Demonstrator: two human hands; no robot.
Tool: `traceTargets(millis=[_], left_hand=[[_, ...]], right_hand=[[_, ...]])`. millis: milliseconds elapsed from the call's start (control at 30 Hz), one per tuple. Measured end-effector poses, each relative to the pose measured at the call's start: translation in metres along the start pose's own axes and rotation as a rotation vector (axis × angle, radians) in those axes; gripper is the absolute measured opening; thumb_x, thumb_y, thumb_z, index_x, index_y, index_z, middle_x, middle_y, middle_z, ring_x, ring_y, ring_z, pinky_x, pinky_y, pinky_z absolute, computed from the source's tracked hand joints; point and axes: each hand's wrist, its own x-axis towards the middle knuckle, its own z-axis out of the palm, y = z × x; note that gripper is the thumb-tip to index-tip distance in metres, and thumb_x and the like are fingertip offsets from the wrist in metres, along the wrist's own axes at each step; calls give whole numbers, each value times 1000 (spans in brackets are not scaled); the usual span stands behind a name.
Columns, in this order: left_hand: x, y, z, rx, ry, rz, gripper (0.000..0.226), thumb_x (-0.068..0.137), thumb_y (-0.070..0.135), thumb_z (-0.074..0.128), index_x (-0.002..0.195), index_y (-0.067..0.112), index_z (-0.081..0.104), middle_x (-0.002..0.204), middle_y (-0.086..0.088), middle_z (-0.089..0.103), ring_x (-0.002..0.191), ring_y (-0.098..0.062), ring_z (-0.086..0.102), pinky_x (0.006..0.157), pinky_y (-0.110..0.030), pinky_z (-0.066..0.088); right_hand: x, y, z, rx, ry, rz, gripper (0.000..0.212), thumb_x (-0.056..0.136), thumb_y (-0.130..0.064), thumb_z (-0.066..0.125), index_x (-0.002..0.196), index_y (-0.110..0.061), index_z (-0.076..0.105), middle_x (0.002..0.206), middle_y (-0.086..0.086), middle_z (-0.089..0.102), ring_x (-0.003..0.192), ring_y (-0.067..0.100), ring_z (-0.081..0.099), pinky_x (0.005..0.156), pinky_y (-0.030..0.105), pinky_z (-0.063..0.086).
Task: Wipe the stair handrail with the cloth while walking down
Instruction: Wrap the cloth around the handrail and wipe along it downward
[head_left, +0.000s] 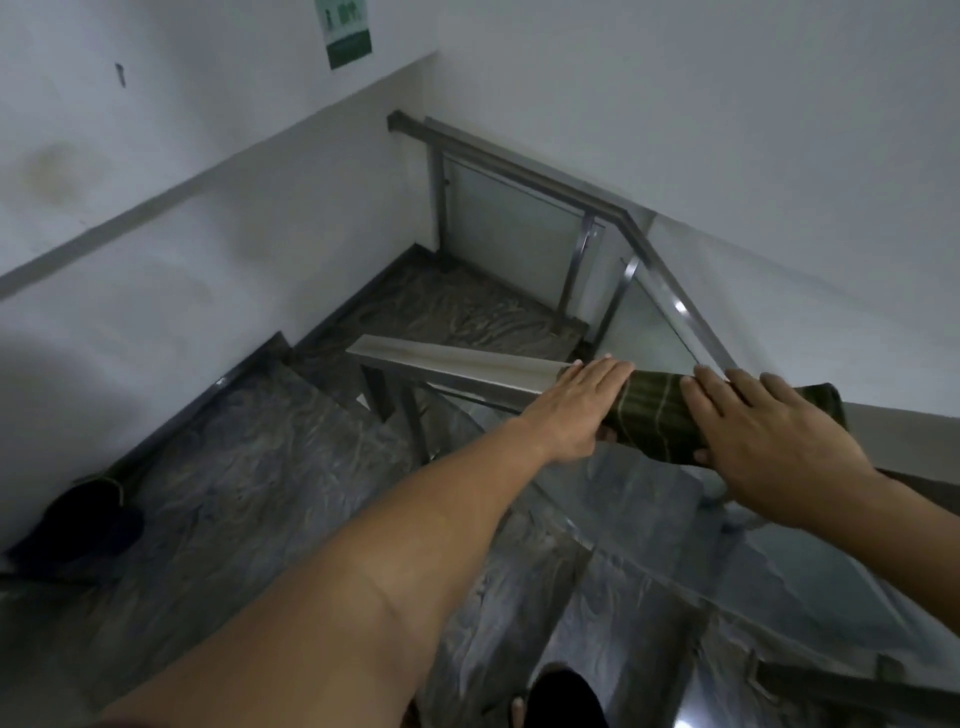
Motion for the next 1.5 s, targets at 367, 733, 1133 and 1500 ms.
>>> traceTargets(millis=[367, 733, 1133, 1500], left_hand=[[-19, -151, 19, -2, 1, 20, 86, 85, 16, 64, 150, 7, 7, 159, -15, 14, 148, -26, 8, 121, -40, 4], [-36, -267, 22, -20, -48, 46, 92, 82, 21, 69, 150, 8, 7, 158, -14, 15, 148, -24, 4, 121, -40, 2], [-59, -404, 26, -25, -51, 76, 88, 84, 19, 66, 149, 6, 8, 158, -13, 16, 148, -25, 6, 121, -44, 4], [-48, -463, 38, 91, -5, 468, 80, 95, 34, 46, 150, 13, -7, 161, -10, -3, 148, -22, -6, 120, -47, -4]], right_hand=[[108, -92, 5, -10, 18, 64, 71, 92, -45, 40, 147, -7, 16, 154, 19, 27, 139, 35, 31, 114, 50, 28], [200, -165, 8, 54, -4, 101, 72, 93, -48, 35, 149, -8, 11, 155, 17, 25, 134, 32, 37, 111, 47, 32], [322, -244, 28, 69, 20, 156, 68, 80, -44, 46, 132, -1, 49, 129, 26, 57, 113, 42, 58, 94, 60, 47], [341, -305, 29, 77, 67, 568, 63, 80, -30, 53, 139, -7, 44, 142, 22, 47, 134, 45, 38, 110, 65, 21]])
